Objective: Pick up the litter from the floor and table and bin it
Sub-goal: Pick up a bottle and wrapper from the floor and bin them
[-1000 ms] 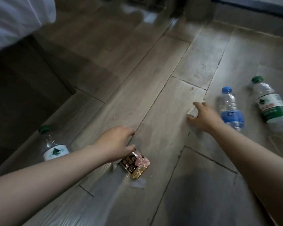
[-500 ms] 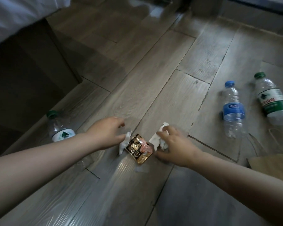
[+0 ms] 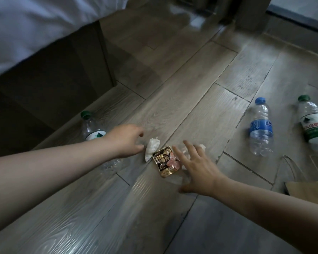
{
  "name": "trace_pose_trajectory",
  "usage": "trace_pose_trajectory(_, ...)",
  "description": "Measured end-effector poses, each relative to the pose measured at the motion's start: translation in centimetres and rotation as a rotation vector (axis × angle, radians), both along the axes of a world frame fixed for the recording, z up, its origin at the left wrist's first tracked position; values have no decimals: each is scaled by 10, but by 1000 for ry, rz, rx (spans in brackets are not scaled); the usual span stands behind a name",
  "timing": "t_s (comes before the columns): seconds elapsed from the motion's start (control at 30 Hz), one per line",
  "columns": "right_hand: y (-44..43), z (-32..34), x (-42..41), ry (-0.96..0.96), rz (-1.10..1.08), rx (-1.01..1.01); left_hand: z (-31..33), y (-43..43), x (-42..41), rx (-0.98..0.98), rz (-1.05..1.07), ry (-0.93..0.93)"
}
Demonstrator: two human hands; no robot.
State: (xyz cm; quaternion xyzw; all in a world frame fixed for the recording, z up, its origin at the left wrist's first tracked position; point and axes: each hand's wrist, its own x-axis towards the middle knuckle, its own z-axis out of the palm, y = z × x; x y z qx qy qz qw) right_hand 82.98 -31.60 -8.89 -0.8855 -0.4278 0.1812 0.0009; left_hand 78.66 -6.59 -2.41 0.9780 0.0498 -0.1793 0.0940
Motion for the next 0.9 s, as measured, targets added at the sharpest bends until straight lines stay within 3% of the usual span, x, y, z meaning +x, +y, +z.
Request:
trace_pose_trajectory(0.2, 20, -7, 2, 112, 112, -16, 3, 9, -7, 13, 4, -5)
trace_pose_trajectory(0.53, 30, -5, 12, 60, 239, -57, 6, 16, -15, 27, 26, 14)
trace_pose_trajectory(0.77, 41, 6, 20, 215, 195, -74, 8, 18, -16, 31, 33, 3)
trace_pose_trajectory(0.9, 58, 9, 18, 176, 264, -132, 9, 20, -17, 26, 37, 8)
